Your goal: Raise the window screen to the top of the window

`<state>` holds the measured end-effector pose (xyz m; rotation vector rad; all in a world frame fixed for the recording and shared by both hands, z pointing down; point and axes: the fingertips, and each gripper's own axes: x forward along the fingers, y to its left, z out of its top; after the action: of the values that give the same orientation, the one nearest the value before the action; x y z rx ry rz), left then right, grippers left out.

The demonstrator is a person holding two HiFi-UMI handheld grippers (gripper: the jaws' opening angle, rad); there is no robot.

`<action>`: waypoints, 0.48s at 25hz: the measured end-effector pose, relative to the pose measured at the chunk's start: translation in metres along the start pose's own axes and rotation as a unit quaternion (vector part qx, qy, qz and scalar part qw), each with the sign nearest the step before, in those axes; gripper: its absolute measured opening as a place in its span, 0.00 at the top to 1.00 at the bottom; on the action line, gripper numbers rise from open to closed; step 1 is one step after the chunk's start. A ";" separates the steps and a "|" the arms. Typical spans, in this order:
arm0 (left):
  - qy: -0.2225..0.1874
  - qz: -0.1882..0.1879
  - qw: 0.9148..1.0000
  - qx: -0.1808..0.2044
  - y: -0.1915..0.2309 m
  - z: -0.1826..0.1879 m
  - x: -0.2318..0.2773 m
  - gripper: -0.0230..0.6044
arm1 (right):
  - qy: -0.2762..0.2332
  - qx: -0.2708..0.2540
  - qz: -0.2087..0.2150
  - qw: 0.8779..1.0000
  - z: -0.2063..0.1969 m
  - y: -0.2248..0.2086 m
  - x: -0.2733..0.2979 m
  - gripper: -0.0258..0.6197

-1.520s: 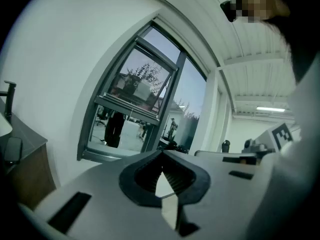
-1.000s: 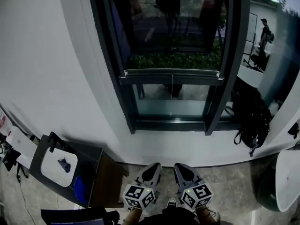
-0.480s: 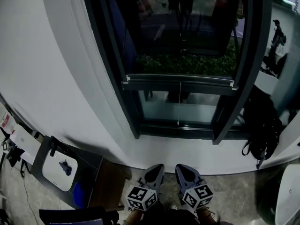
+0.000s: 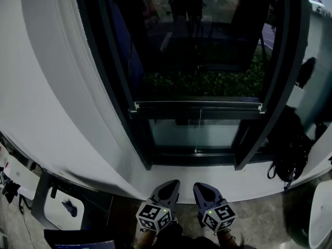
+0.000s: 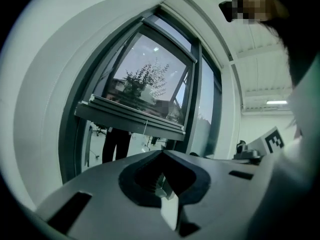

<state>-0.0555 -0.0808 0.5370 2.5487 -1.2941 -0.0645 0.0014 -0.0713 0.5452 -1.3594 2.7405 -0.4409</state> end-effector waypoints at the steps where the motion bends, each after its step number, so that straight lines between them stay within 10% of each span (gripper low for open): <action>1: -0.002 -0.007 1.000 0.002 0.007 0.006 0.007 0.96 | -0.004 -0.004 -0.002 1.000 0.005 -0.001 0.009 0.95; 12: 0.003 -0.058 0.997 0.048 0.075 0.037 0.063 0.96 | -0.011 -0.039 -0.057 0.998 0.023 -0.033 0.074 0.95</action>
<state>-0.0829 -0.1818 0.5268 2.7011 -1.1720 -0.0179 -0.0139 -0.1535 0.5382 -1.5354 2.6981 -0.3248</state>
